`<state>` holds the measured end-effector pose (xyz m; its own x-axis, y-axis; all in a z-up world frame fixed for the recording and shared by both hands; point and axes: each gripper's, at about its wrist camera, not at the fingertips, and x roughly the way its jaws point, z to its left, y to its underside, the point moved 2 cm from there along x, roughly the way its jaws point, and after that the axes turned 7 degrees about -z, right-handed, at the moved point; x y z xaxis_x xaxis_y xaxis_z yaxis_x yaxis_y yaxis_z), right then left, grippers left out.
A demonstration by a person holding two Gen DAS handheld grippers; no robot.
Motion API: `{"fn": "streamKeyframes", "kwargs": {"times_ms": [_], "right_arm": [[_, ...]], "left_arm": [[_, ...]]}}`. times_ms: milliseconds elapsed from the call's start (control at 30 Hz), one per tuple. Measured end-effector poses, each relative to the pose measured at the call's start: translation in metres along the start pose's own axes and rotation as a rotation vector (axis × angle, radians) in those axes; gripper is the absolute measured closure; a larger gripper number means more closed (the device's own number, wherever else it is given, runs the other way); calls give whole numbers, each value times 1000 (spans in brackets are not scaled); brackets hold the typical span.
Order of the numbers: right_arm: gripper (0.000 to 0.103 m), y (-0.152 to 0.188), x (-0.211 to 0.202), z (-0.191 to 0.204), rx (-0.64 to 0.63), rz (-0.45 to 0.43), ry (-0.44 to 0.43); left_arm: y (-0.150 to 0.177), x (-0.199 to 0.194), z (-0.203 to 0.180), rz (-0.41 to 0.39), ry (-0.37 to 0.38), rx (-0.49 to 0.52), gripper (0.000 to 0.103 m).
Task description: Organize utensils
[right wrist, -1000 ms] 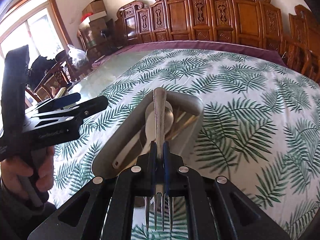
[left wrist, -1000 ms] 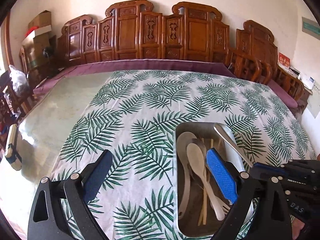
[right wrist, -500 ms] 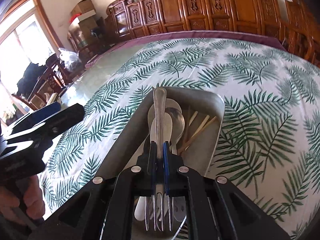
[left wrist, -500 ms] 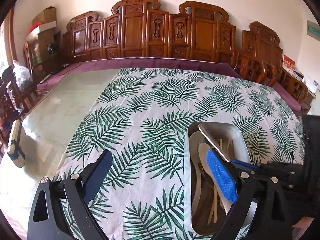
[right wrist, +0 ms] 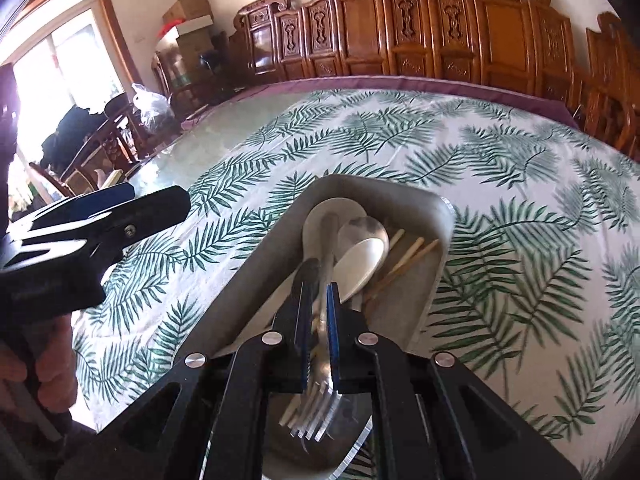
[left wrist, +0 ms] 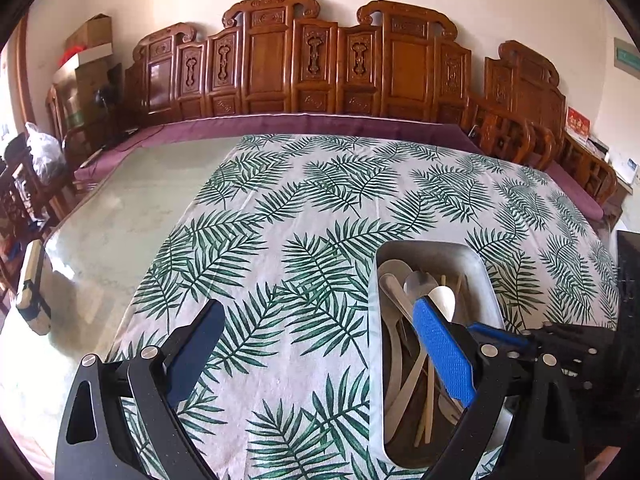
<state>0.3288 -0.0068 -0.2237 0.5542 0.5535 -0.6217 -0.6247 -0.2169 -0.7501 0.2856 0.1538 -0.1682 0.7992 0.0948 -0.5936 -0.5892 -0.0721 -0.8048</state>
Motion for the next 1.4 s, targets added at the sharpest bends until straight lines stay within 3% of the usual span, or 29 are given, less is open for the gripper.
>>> {"fn": "streamKeyframes", "kwargs": {"times_ms": [300,367,500,567,733,967,1067,1400], "right_arm": [[92,8,-64,-22,2,-63,50],[78,12,-79,-25,-2,-80,62],[71,23,-114,-29,-11,-107,91],[59,28,-131,-30,-11,-122,113],[46,41,-174,-30,5,-161,151],[14,55,-236,-32,47,-227,220],[6,60,-260,-33,57,-255,244],[3,86,-312,-41,111,-271,336]], "left_arm": [[4,-22,-16,-5,7,14,12],[5,-31,-22,-15,1,28,12],[13,-54,-33,-22,25,24,12],[19,-68,-40,-5,46,10,12],[27,-101,-65,-8,84,34,8],[38,-138,-96,-10,102,74,8],[44,-153,-107,-13,108,96,8],[51,-192,-130,-20,138,116,8]]}}
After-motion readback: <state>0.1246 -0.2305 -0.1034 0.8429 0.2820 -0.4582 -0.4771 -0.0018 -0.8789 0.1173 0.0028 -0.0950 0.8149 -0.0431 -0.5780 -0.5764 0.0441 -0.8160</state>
